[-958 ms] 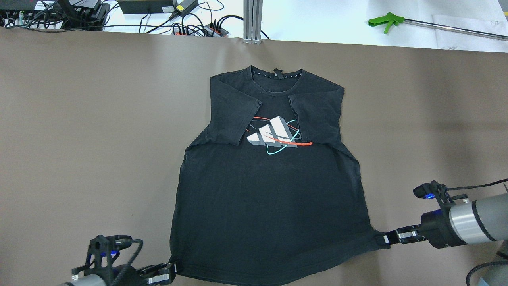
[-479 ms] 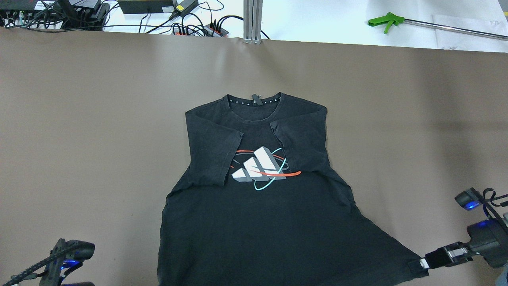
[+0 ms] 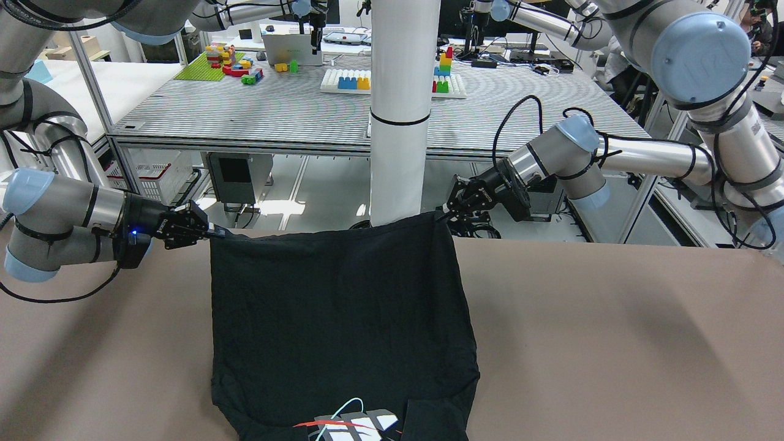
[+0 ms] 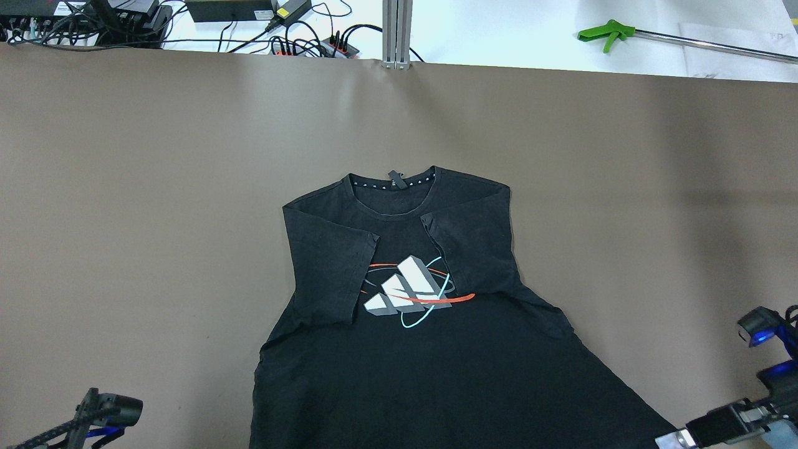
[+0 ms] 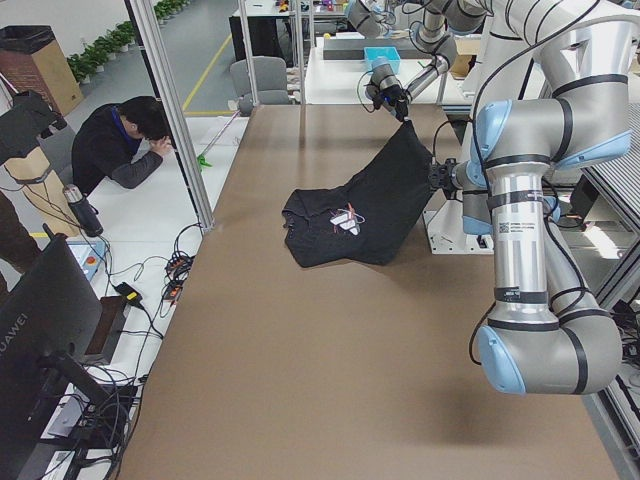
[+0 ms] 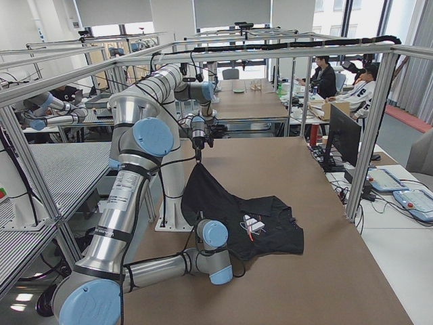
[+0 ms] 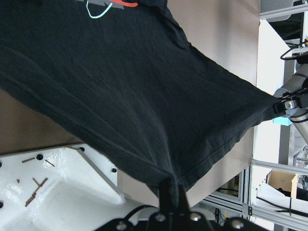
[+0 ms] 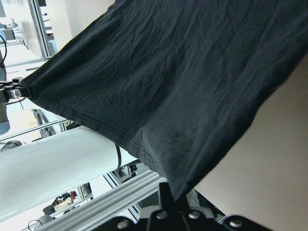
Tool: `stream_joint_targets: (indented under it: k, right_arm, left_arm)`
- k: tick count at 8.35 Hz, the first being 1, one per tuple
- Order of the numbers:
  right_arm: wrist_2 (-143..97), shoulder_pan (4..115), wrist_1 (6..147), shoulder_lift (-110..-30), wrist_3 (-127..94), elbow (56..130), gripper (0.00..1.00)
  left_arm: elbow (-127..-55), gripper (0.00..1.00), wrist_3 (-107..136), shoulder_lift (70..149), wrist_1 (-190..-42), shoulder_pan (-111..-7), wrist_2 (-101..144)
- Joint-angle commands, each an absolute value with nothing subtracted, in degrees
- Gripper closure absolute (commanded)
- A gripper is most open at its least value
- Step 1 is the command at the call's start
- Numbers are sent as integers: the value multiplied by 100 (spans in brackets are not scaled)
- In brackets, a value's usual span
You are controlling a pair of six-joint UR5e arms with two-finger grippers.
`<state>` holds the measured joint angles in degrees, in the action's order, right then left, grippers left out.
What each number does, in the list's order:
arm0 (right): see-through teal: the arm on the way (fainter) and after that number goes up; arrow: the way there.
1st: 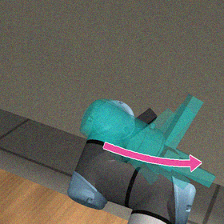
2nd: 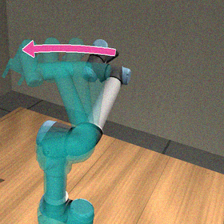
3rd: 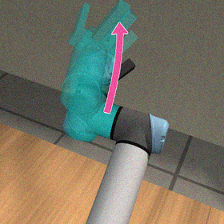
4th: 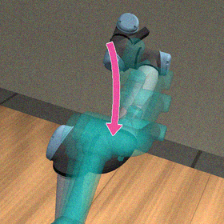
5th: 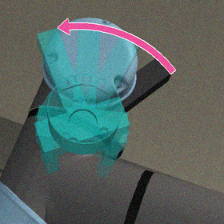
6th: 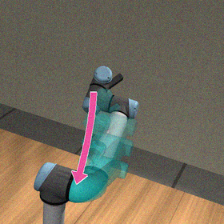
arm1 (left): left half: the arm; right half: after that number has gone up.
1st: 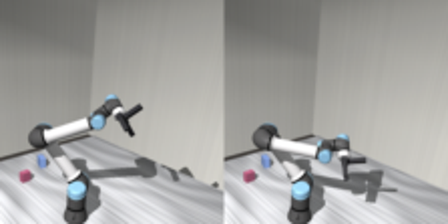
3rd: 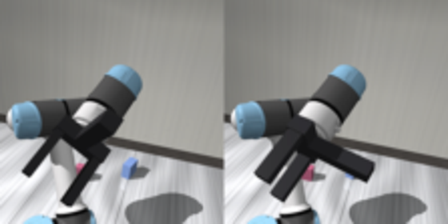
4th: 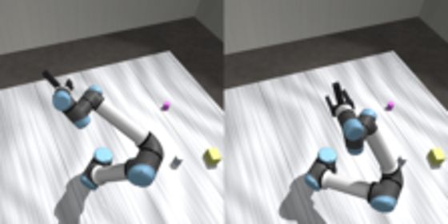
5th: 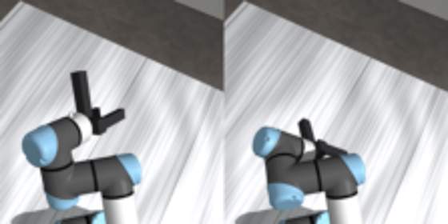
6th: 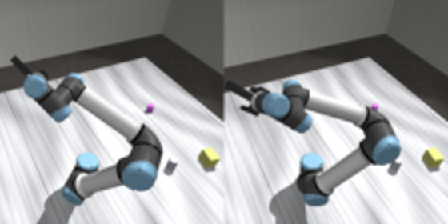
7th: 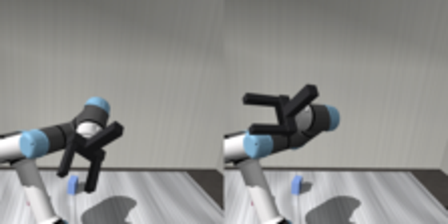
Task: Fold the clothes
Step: 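Lift the hem with both grippers and fold it toward the collar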
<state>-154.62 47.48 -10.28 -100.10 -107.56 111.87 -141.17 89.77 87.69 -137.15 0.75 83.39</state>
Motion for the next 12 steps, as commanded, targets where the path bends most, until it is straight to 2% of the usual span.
stream_joint_targets:
  k: [1, 3, 7, 9, 12]
  right_arm:
    - [-15354, 5183, -356, -9074, -10785, 10576, 100]
    - [-15354, 5579, 244, -8510, -10523, 10267, 100]
    - [-14506, 5792, 2210, -8052, -8916, 10257, 100]
    - [-13750, 5775, 3036, -7833, -8116, 10187, 100]
    - [-13169, 5731, 3357, -7121, -7831, 9345, 100]
  left_arm:
    - [-14089, 100, 8965, 8745, -13737, -778, 8585]
    - [-13661, 100, 8965, 8806, -13746, -1526, 8824]
    - [-12896, 100, 9000, 9192, -13781, -2748, 8842]
    - [-12220, 100, 9053, 9517, -13790, -2970, 8772]
    - [-11271, 100, 9185, 10149, -13799, -3032, 8429]
